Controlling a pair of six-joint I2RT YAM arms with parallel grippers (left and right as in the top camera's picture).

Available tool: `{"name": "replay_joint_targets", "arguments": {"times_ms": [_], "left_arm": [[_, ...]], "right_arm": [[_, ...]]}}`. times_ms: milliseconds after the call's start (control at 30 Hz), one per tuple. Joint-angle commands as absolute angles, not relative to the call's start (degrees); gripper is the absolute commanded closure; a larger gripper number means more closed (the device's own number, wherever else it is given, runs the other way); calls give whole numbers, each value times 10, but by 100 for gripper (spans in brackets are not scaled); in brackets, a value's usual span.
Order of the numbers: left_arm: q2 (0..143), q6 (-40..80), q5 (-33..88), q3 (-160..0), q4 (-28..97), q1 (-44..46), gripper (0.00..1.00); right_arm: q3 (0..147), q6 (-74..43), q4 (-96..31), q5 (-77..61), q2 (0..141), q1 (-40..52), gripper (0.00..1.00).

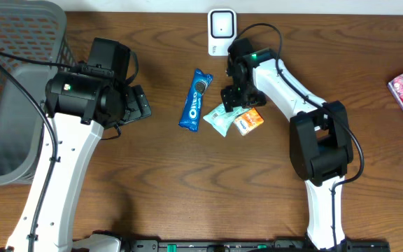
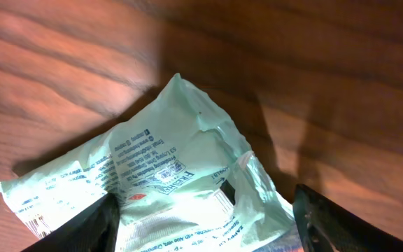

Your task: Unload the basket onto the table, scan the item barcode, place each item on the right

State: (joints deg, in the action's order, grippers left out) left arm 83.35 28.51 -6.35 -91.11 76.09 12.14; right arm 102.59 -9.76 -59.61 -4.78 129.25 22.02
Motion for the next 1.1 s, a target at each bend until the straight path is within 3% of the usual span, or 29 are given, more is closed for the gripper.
{"name": "replay_joint_targets", "arguments": {"times_ms": [0,67,433,600,700,767,1067], "left_arm": [[827,288,-67,-914,763,119,2],[827,288,-67,-914,763,119,2],[827,288,-67,-914,763,119,2],[827,288,-67,-914,763,119,2],[827,288,-67,-914,763,119,2],[827,288,-67,-914,763,119,2],[827,288,-67,-914,762,119,2]], "right_arm": [[1043,-89,-605,-24,1300,209,21],[1043,-90,-602,-25,1300,198,13],[1053,16,-668,-209,1300,98,9],[1052,86,-706,-248,1300,73,26],[1049,87,-696,-248,1301,78,54],[1038,87,-692,-247,1301,84,61],[976,64,-714,-248,1301,120,61]]}}
